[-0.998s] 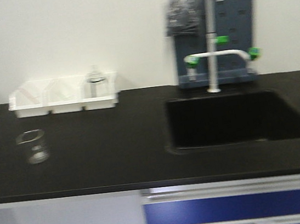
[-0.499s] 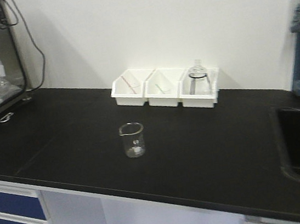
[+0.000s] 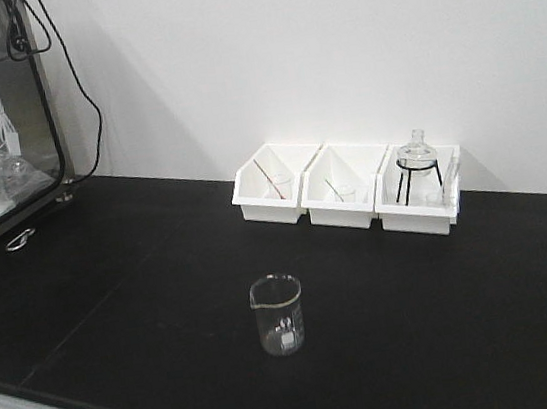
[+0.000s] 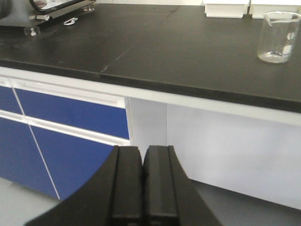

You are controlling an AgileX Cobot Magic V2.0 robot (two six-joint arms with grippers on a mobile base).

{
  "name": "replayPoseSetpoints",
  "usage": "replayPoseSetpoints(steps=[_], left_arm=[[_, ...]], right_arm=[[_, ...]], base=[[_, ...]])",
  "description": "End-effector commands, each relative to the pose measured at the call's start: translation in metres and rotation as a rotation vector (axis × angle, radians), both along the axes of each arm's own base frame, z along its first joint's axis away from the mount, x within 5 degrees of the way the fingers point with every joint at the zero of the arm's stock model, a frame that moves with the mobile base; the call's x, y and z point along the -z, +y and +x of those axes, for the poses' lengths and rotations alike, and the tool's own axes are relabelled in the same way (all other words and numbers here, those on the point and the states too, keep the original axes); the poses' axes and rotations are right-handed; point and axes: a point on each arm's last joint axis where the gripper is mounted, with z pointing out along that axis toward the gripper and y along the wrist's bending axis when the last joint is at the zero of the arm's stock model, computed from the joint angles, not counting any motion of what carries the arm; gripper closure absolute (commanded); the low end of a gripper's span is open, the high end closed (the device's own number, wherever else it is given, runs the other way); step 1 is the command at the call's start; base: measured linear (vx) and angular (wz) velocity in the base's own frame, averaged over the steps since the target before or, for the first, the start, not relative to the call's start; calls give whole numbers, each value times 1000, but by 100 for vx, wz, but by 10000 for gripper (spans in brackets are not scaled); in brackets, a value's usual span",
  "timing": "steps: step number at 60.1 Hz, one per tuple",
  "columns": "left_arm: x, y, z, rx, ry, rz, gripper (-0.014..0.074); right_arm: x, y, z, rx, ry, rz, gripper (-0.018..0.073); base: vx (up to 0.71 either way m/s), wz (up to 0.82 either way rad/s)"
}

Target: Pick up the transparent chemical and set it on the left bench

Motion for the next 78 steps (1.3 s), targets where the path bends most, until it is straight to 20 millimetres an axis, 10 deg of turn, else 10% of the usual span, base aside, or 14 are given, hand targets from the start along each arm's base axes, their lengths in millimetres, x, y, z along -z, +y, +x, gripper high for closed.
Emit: replayPoseSetpoints(steps=[1,78], left_arm=[[-3,0,-1,1,-81,-14,600],[-3,0,-1,1,-81,-14,600]], right_arm=[[-11,3,0,-28,-41,-6,559],[-12,5,2,-60,-49,-5,559]], base=[[35,-2],[18,-3]])
